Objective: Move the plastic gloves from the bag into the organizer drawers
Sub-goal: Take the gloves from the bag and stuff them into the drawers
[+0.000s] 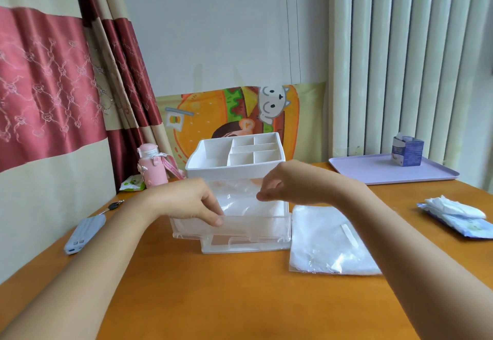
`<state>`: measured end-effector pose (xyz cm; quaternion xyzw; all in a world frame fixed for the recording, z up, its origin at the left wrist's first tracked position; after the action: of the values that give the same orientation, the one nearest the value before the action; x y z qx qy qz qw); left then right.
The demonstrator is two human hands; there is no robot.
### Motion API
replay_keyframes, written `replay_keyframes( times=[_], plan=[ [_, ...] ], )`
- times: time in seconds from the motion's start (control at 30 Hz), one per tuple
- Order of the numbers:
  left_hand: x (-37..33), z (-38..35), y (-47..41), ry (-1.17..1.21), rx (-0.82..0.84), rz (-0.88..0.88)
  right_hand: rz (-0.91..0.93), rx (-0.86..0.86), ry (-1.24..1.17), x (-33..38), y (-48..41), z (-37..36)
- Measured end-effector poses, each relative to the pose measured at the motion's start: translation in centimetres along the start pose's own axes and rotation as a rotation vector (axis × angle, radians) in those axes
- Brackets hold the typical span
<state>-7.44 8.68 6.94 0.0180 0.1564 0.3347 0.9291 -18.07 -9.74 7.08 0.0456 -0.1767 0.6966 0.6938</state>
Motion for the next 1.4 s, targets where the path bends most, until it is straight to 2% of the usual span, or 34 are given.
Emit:
replay_keyframes(
  times=[0.1,0.17,0.27,0.47,0.63,0.9,1.03,1.23,1.4],
  plan=[
    [-2.1,0.4,1.1,0.063,-0.243,-0.094,0.001,-0.185,-0.129,-1.6,2.5,1.5],
    [-4.8,-0.3,2.0,0.216,-0.402,-0.207,-0.047,-0.259,-0.214,-3.6,4.6,2.1],
    [-8.9,-3.9,1.8,0.416,-0.502,-0.372,-0.19,-0.33,-0.266,-7.4,7.5,1.5],
    [-14.1,-13.7,-3.2,0.311,-0.233,-0.346,-0.465,-0.271,-0.176,-15.7,9.9,-2.0],
    [-14.4,-16.2,-8.2,0.347,-0.218,-0.298,-0.689,-0.291,-0.198,-20.6,10.6,-4.2],
    [-13.0,-19.0,-14.5,0.268,-0.165,-0.216,-0.931,-0.102,-0.199,-24.9,8.3,-6.0],
    [-13.3,-19.7,-16.2,0.179,-0.13,-0.183,-0.935,-0.167,-0.201,-26.2,8.1,-6.2],
    [-13.0,-20.8,-19.2,0.042,-0.098,-0.097,-0.936,-0.16,-0.279,-28.3,7.9,-6.9],
    [-12.4,-21.3,-20.1,0.028,-0.12,-0.098,-0.834,-0.062,-0.071,-28.8,8.6,-6.4]
  ],
)
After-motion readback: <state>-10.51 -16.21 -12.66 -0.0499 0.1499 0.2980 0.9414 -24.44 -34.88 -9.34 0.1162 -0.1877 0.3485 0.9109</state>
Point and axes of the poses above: each hand's wrist, its own y-axis away from the middle knuckle, its own z-axis out of the back of the hand, x = y × z, the point moved 2 cm from there along -y, towards the middle knuckle, and after that the axes turned 2 degrees about -z, right-handed, at the moved point
